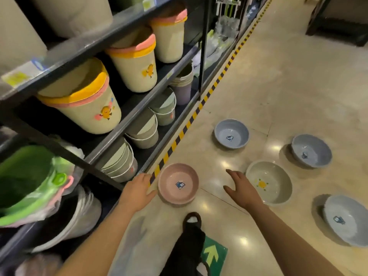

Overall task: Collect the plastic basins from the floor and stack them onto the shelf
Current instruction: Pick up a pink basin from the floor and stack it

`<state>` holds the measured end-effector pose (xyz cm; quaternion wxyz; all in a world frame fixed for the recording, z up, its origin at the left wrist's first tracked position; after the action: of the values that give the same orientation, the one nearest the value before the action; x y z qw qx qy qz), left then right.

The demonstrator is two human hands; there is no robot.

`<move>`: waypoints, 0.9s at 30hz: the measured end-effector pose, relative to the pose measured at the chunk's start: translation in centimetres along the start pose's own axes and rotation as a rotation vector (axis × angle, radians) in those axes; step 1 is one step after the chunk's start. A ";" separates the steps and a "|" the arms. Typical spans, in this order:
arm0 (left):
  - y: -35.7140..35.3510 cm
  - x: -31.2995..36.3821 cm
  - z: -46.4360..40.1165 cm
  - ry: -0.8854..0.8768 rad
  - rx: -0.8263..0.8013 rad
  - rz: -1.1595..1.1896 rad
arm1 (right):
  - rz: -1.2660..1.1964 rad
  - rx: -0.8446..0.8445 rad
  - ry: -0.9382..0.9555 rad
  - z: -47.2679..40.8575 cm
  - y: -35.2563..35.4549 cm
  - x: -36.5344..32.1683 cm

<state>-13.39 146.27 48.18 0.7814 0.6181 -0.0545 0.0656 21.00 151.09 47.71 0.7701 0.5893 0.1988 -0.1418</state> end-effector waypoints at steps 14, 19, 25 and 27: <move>-2.3 -3.2 -10.5 0.321 -0.017 0.116 | 0.094 -0.283 0.216 -18.8 -3.0 -2.3; -8.5 -4.3 -12.3 0.551 -0.033 0.193 | 0.073 -0.404 0.276 -25.5 -7.0 -0.5; -21.3 -6.3 -14.4 0.772 -0.002 0.298 | 0.077 -0.509 0.345 -32.3 -18.4 3.4; -27.9 -6.8 -15.3 0.828 -0.041 0.350 | 0.069 -0.518 0.337 -34.6 -23.8 5.6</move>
<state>-15.27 154.54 16.80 0.7265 0.5056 0.1578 0.4378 10.35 178.22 17.00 0.8552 0.3949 0.3332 0.0396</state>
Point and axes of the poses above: each hand's wrist, its own z-axis away from the middle knuckle, its own y-axis out of the back of the hand, x = y × z, the point moved 9 cm from there along -z, towards the middle knuckle, and after that the axes turned 6 degrees about x, right-handed, at the moved point
